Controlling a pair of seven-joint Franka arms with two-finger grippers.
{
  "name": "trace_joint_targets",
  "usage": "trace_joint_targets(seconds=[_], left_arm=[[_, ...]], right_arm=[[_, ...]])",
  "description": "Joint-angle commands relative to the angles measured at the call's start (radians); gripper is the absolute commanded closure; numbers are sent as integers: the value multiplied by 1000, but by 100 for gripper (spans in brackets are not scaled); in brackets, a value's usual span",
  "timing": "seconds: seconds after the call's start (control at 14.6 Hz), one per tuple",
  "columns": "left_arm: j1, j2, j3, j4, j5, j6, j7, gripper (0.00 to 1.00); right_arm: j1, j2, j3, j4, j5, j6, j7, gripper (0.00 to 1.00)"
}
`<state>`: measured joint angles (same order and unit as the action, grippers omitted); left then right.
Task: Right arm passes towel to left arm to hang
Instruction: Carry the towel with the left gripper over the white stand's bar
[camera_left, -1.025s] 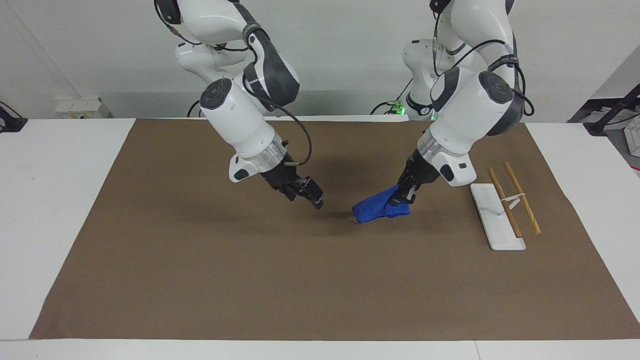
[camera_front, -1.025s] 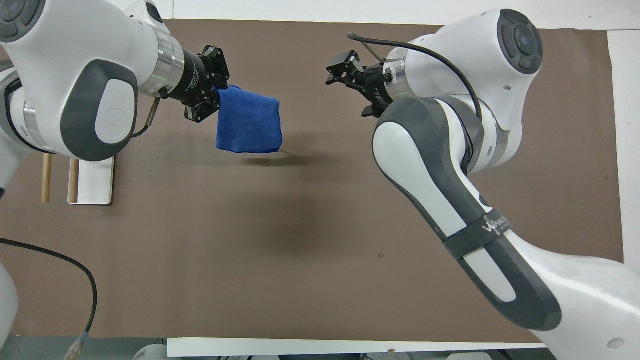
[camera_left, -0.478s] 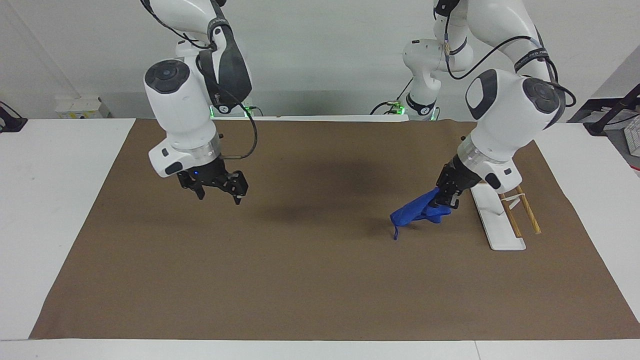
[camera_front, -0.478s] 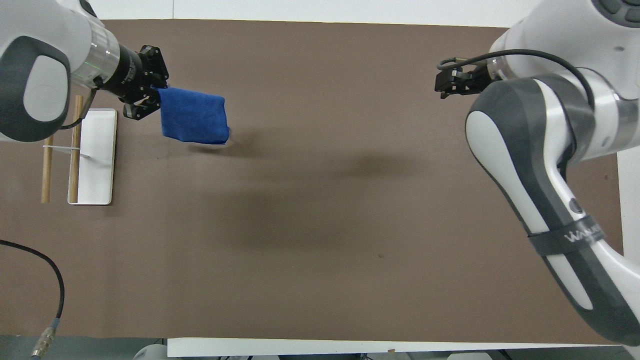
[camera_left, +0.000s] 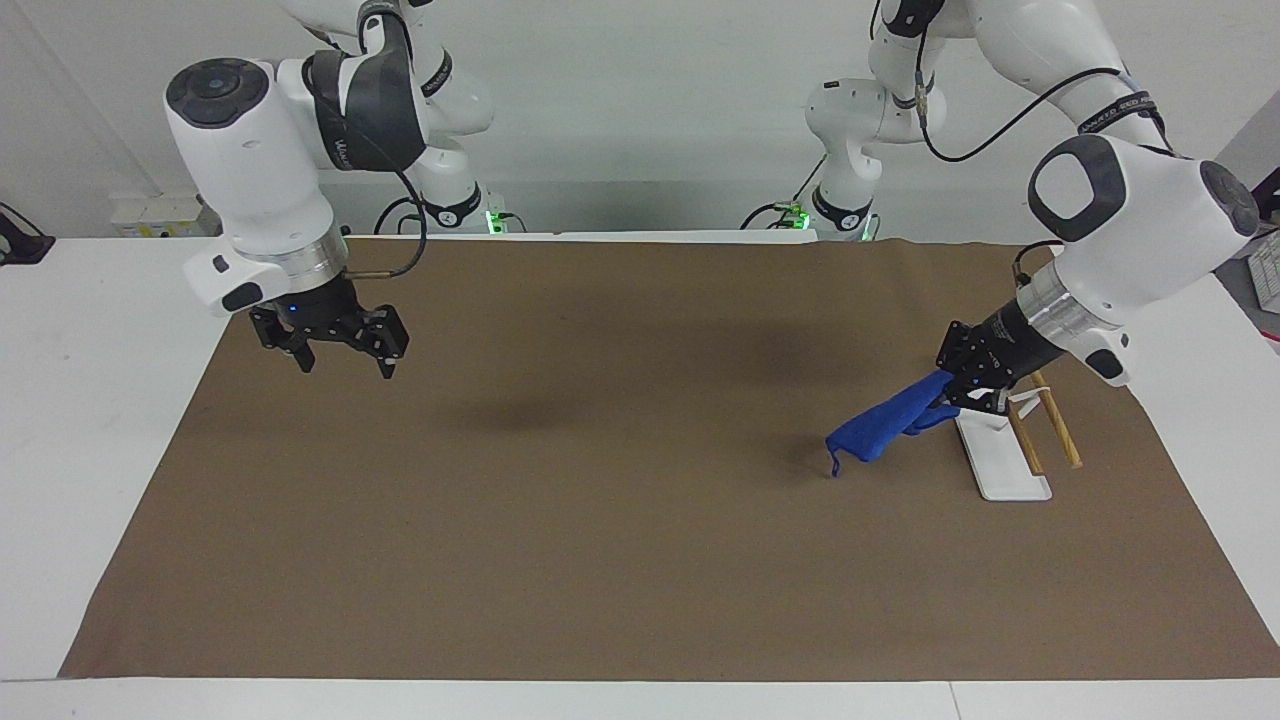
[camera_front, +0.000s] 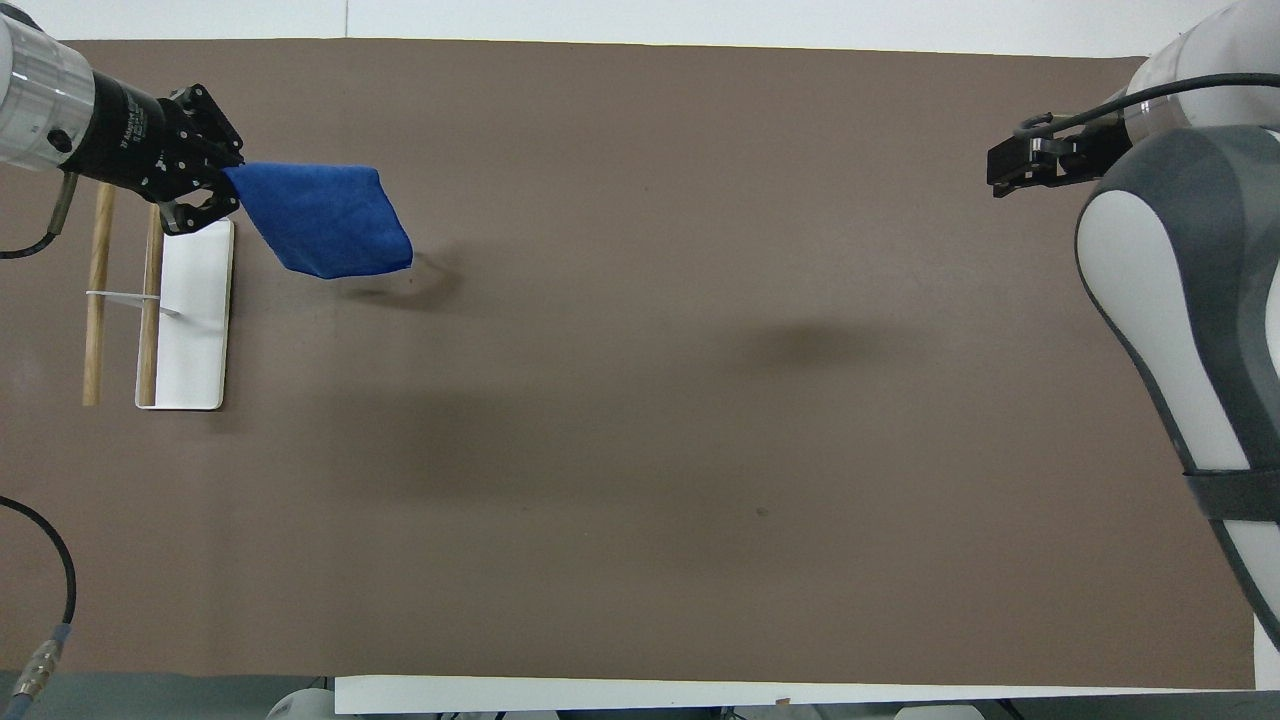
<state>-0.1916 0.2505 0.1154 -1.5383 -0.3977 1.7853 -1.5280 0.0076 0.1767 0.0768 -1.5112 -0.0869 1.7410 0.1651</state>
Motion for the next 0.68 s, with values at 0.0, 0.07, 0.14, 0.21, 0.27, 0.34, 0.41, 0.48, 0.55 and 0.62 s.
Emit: trace_joint_targets(seconds=[0.0,0.07,0.14,0.21,0.27,0.34,0.41,0.48,0.55,0.62], left_arm=[[-5,-26,56,-35,-24,-24,-53,100],[-3,-27,72,-36,-24,-32,-87,100],[-3,-27,84,-36,-24,-53,-119,100],[3,-27,95,-34,-26,-70,-138,100],[17,-27,102,-34,-29,-76,-139,100],[30,-27,102,-34,-41,-76,-139,100],[35,-27,102,-34,-44,-81,-139,100],[37,-25,102,-34,-44,-84,-136,100],[47,-25,104,-34,-46,-81,-135,99],[64,-25,105,-34,-46,-75,-133,99]], right_arm=[[-17,-9,9,3,-19,-18,-36,0],[-23,-9,11,3,-19,-17,-38,0],[-35,-9,11,3,-16,-12,-41,0],[-50,-9,12,3,-7,-11,-59,0],[-57,-9,12,3,-8,-6,-84,0],[-60,-9,14,3,-7,-2,-93,0],[-61,-9,12,3,-10,-3,-93,0],[-58,-17,11,2,-10,-9,-95,0],[-63,-63,8,-27,-8,-12,-95,0],[-67,-110,-3,-84,-8,-6,-99,0]])
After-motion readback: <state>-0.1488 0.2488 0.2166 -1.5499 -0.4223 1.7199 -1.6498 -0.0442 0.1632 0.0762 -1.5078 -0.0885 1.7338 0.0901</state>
